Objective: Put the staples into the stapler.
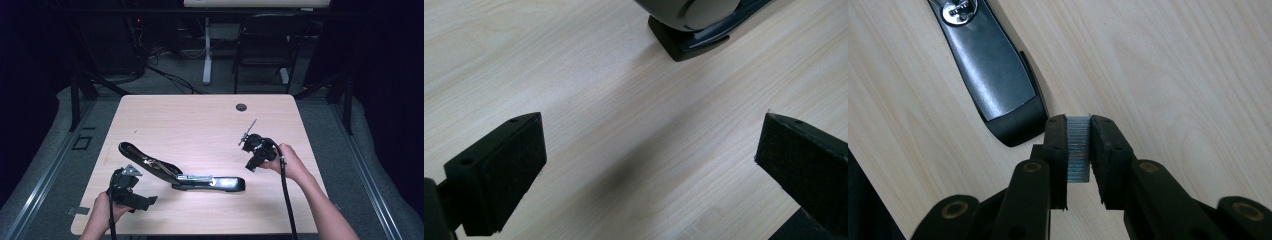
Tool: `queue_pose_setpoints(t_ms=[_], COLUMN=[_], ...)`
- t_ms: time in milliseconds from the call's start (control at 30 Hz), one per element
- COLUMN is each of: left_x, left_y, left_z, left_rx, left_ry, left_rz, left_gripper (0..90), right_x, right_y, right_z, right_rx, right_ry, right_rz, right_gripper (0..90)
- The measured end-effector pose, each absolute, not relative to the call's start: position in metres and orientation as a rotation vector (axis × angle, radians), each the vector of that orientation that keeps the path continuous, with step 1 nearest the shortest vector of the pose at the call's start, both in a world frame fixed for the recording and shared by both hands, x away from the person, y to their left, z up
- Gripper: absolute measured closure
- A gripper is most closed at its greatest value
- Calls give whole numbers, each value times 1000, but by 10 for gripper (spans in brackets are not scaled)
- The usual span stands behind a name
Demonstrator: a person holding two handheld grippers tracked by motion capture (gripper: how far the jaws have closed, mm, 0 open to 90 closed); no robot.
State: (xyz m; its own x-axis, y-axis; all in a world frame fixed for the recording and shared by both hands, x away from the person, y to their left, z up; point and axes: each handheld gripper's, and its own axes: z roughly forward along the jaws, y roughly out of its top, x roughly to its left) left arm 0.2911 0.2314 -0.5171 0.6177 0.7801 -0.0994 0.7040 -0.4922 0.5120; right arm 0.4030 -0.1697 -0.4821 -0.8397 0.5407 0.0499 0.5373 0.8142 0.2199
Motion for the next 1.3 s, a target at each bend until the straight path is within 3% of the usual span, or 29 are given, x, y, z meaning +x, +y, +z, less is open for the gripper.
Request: queue_pose_setpoints(t_ms=[1300], left_x=[291], left_y=[231], left_z=[-517], left_rx=[2335], left_ry=[1158], left_rz=[193], left_gripper=[0], right_x=[397], right_y=[-107], right_z=[-480], right_rx=[638], right_ry=[3061], right_rz=[424], right_gripper=[784])
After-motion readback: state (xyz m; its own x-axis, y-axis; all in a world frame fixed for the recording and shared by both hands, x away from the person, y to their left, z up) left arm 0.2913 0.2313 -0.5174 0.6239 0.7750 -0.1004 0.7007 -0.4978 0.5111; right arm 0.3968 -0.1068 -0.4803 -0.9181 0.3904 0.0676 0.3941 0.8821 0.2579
